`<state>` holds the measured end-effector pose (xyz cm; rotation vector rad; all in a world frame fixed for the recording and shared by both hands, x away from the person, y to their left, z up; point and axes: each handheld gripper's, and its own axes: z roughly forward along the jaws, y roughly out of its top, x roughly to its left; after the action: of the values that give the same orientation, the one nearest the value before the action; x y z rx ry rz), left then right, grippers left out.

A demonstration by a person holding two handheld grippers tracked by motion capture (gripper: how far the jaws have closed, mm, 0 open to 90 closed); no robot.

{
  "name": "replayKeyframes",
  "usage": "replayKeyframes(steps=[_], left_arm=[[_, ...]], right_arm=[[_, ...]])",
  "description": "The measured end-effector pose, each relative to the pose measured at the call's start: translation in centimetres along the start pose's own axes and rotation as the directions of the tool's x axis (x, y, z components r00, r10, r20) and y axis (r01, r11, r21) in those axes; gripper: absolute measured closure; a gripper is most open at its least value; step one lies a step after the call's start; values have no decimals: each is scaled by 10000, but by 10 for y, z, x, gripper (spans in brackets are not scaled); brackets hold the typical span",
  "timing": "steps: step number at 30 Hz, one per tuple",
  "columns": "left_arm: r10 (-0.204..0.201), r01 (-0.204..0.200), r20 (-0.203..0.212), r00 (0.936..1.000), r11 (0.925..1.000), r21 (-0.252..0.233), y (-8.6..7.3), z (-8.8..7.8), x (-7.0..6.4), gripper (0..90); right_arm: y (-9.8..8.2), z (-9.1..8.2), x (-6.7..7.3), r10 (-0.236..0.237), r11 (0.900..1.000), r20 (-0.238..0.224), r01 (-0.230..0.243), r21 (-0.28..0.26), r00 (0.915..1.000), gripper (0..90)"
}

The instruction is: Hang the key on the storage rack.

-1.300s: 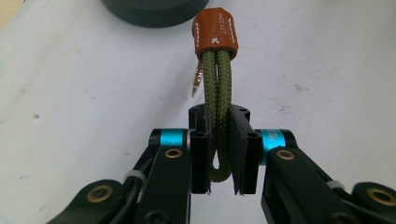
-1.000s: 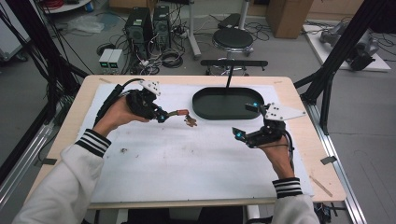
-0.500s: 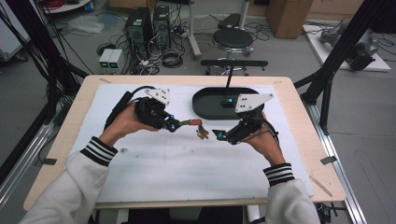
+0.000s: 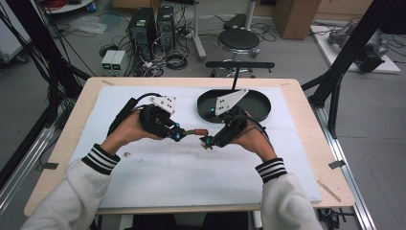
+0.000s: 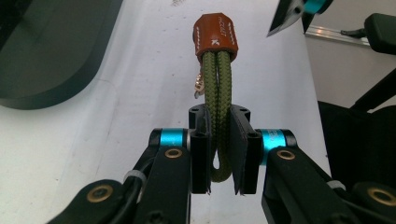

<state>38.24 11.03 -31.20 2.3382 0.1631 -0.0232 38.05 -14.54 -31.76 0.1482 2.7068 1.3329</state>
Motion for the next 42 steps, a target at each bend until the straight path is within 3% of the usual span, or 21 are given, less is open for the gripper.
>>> replayKeyframes(steps=[3,5,9,10,17,19,27,34,36,37,38,39,40,41,42], left_arm=[[-5,5,-8,10000,10000,42,-2,1,0,794],[-25,24,66,10000,10000,65,-3,1,0,793],[-48,47,60,10000,10000,63,-4,2,-2,793],[-68,68,55,10000,10000,63,-4,2,-2,793],[-31,28,145,9999,9996,265,-4,4,0,793],[-46,40,142,9999,9992,392,-5,5,2,793],[-174,164,306,9994,9994,306,-9,7,6,791],[-224,238,351,9991,9989,-399,-13,6,14,766],[-114,136,225,9997,9950,-993,-15,4,17,594],[-273,265,-24,9996,9855,-1674,-20,1,19,524],[-273,265,-24,9996,9855,-1674,-20,1,19,444],[-474,432,-184,9987,9816,-1857,-21,0,20,444],[-724,632,-368,9967,9757,-2100,-23,-1,21,330],[-765,636,-493,9958,9725,-2241,-24,-2,21,68],[-1027,802,-766,9918,9640,-2535,-26,-2,20,16]], right_arm=[[0,4,-1,12,9999,-107,-11,127,9999,172],[0,8,-3,13,9997,-503,-1,226,9987,253],[0,13,-3,6,9991,-585,19,429,9983,296],[0,16,-4,-70,9983,-659,107,570,9978,378],[1,26,-6,-254,9961,-1042,340,816,9942,548],[2,29,-5,-600,9921,-1148,720,1030,9916,685],[3,31,-4,-777,9883,-1113,912,1220,9907,732],[3,28,-5,-815,9894,-902,915,1129,9926,733],[1,24,-7,-596,9937,-643,653,914,9962,733],[1,22,-7,-550,9951,-554,593,792,9969,733],[0,20,-8,-551,9954,-441,583,760,9975,732],[0,20,-8,-551,9954,-441,583,760,9975,732],[0,18,-8,-505,9960,-295,525,727,9983,732],[-2,14,-10,-323,9976,5,322,617,9995,732],[-3,11,-11,-234,9983,233,221,545,9995,732]])
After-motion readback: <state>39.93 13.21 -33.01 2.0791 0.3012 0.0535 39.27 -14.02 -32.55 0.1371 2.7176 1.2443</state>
